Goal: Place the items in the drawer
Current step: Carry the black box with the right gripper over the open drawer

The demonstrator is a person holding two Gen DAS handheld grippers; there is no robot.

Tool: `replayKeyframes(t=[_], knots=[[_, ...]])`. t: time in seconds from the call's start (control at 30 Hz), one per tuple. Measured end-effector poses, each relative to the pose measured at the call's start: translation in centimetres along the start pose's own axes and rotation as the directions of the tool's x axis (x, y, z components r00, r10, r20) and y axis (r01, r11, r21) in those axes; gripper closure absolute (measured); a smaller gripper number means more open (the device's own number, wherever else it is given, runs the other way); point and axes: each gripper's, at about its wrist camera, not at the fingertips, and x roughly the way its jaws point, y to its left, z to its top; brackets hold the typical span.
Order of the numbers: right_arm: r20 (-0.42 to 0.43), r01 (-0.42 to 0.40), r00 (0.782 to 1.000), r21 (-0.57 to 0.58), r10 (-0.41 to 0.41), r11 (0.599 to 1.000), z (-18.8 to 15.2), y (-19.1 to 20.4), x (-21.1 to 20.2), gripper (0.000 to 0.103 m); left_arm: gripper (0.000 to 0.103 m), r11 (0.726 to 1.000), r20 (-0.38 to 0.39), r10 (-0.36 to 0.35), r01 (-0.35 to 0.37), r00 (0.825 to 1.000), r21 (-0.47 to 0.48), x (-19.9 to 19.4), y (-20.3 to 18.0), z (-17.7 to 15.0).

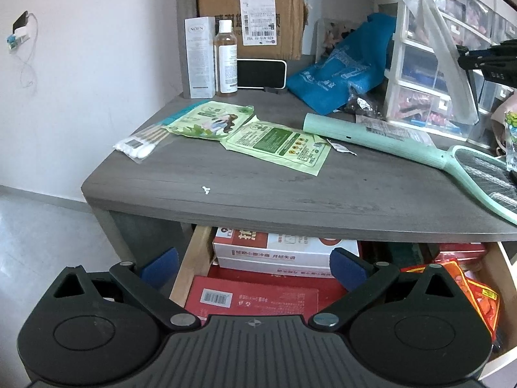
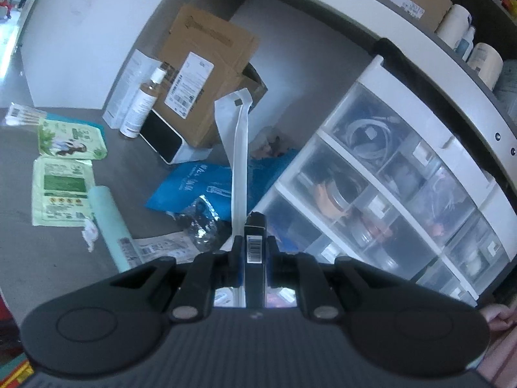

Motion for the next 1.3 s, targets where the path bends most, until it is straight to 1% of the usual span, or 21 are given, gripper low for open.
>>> replayKeyframes(t=[0.47, 0.7, 1.3], knots=[[0.03, -0.013, 0.999, -0.031, 0.014, 0.999, 0.8, 2.2, -4.6, 0.091, 0.002, 1.0, 0.032, 0.004, -0.003, 0.999, -0.011, -1.8, 1.0, -1.1], [0.045, -0.025, 0.999, -0.047, 0.028, 0.999, 0.6, 3.4, -7.1, 0.091, 0.002, 1.0, 0.043, 0.005, -0.005, 0.999, -0.013, -2.5, 1.3, -1.6], [0.037, -0.087, 0.995, -0.066, 0.089, 0.994, -0.7, 6.6, -11.8, 0.091, 0.002, 1.0, 0.082, 0.017, -0.016, 0.996, -0.02, -3.9, 1.8, -2.2]])
